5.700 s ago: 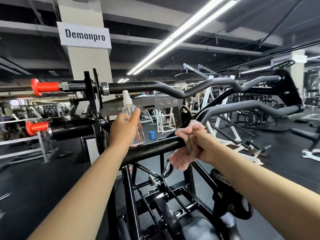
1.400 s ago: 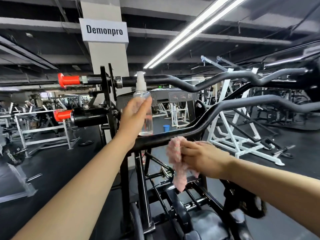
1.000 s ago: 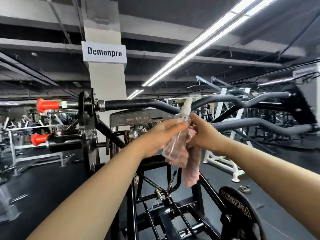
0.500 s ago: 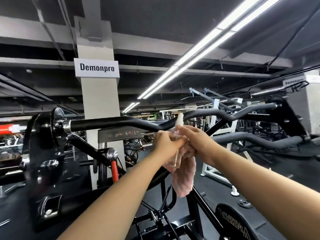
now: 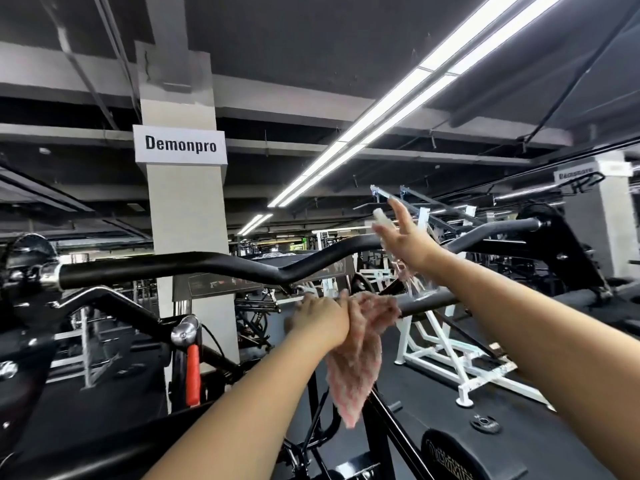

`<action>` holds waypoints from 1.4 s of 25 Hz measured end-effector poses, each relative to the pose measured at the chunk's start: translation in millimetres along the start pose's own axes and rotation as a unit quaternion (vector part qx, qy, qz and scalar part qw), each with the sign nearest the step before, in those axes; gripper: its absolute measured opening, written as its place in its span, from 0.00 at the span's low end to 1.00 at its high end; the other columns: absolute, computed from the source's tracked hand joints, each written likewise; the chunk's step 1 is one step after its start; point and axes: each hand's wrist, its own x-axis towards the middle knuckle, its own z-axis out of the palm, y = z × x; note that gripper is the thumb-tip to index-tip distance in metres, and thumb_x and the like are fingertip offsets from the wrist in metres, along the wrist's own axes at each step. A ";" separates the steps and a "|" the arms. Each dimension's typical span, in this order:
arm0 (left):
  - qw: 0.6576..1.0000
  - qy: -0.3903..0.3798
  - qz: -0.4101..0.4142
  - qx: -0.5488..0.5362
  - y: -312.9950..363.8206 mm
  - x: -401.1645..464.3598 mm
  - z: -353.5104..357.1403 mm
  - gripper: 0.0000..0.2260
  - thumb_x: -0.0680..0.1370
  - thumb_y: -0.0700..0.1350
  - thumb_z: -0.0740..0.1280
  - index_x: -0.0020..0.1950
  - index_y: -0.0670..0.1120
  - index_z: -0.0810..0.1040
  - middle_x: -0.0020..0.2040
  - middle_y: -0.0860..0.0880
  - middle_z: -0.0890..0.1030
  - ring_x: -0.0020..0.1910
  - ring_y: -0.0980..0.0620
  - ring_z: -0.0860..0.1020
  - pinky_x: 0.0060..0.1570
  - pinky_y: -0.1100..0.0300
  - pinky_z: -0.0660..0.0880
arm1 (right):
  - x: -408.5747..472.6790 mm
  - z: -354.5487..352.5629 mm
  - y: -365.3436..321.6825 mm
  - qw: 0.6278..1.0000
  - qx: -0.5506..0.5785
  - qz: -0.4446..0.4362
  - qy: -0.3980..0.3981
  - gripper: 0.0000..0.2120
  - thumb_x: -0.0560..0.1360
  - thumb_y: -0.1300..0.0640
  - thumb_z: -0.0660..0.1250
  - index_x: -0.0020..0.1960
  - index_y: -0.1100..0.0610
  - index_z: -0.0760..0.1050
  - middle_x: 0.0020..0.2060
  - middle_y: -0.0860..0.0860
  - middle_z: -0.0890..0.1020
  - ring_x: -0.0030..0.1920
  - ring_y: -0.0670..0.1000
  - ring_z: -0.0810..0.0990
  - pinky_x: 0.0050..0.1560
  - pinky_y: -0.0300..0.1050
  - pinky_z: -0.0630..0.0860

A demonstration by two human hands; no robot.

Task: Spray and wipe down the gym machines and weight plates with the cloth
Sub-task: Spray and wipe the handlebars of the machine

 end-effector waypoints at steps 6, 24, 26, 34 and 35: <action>0.993 0.032 -0.008 0.110 -1.5 5.6 1.2 0.19 0.83 0.46 0.47 0.66 0.42 0.70 0.67 0.43 0.72 0.66 0.43 0.69 0.65 0.48 0.63 | 12.7 15.5 2.6 0.970 -0.201 -0.096 -0.092 0.36 0.72 0.64 0.65 0.74 0.42 0.57 0.39 0.48 0.78 0.27 0.46 0.73 0.27 0.37 0.72; 0.988 0.052 0.002 0.147 0.1 3.8 3.9 0.25 0.83 0.49 0.40 0.61 0.43 0.74 0.60 0.43 0.78 0.59 0.45 0.76 0.64 0.51 0.64 | 32.5 -11.0 33.6 0.961 -0.275 -0.018 0.015 0.40 0.75 0.57 0.64 0.76 0.41 0.42 0.63 0.57 0.68 0.52 0.58 0.77 0.49 0.52 0.76; 0.988 0.056 0.007 0.143 -0.1 4.0 4.6 0.25 0.83 0.50 0.40 0.60 0.43 0.74 0.59 0.43 0.78 0.58 0.44 0.76 0.62 0.51 0.64 | 31.3 -9.0 31.5 0.973 -0.226 -0.053 0.012 0.40 0.72 0.63 0.64 0.75 0.42 0.48 0.58 0.56 0.70 0.45 0.54 0.77 0.45 0.50 0.78; 0.990 0.066 0.019 0.127 -3.2 6.6 6.5 0.25 0.83 0.50 0.40 0.57 0.43 0.75 0.56 0.43 0.79 0.55 0.44 0.77 0.61 0.51 0.66 | 30.1 11.6 17.9 0.965 -0.244 -0.088 -0.022 0.34 0.71 0.63 0.65 0.72 0.44 0.58 0.46 0.52 0.77 0.39 0.55 0.78 0.37 0.49 0.77; 0.990 0.066 0.018 0.126 -3.2 6.4 6.2 0.25 0.83 0.50 0.40 0.57 0.43 0.75 0.57 0.43 0.79 0.56 0.44 0.76 0.61 0.50 0.66 | 30.2 15.0 16.8 0.959 -0.267 -0.095 -0.020 0.32 0.71 0.63 0.64 0.70 0.45 0.60 0.46 0.53 0.78 0.39 0.55 0.78 0.36 0.48 0.76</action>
